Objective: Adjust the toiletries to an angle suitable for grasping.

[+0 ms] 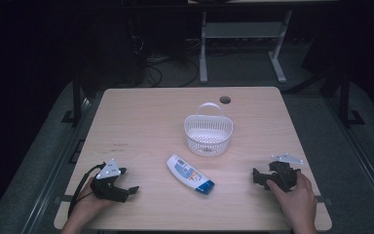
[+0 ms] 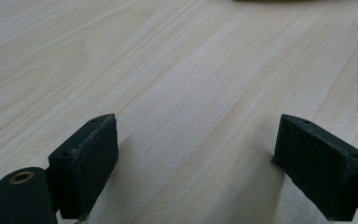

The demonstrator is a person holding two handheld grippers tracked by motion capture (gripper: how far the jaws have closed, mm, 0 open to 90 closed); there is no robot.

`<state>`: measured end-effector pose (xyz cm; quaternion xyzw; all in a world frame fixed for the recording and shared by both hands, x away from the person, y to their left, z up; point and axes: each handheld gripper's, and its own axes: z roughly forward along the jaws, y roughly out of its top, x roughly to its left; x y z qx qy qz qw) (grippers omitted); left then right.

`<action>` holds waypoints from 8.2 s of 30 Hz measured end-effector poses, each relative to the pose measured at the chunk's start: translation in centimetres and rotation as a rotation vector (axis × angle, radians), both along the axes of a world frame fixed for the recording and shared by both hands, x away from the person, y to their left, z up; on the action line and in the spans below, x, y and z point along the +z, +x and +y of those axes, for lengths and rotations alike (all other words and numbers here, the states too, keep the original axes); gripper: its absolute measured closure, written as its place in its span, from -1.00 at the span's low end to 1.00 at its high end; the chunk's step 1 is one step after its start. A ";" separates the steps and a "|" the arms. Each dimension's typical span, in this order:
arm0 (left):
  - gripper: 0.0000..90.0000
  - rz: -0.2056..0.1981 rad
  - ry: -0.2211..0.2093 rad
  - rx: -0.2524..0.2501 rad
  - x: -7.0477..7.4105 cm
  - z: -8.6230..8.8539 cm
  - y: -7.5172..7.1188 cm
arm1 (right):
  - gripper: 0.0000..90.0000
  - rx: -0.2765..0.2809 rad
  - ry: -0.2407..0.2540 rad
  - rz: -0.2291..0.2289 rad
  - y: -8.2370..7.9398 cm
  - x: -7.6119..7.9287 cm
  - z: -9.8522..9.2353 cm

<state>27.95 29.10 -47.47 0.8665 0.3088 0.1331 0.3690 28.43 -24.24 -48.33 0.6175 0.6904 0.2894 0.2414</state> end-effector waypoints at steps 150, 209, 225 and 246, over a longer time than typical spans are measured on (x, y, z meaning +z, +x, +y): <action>1.00 0.233 -0.027 -0.345 3.6 -17.5 2.7 | -1.00 0.003 -0.003 0.000 0.0 0.0 0.0; 1.00 0.210 -0.028 -0.186 4.4 -7.9 0.9 | -1.00 0.003 -0.003 0.000 0.0 0.0 0.0; 1.00 0.226 -0.017 -0.126 3.5 -5.0 -2.6 | -1.00 0.002 -0.003 0.000 0.0 0.0 0.0; 1.00 0.215 -0.002 -0.044 3.7 -2.9 0.4 | -1.00 0.003 -0.002 0.000 0.0 0.0 0.0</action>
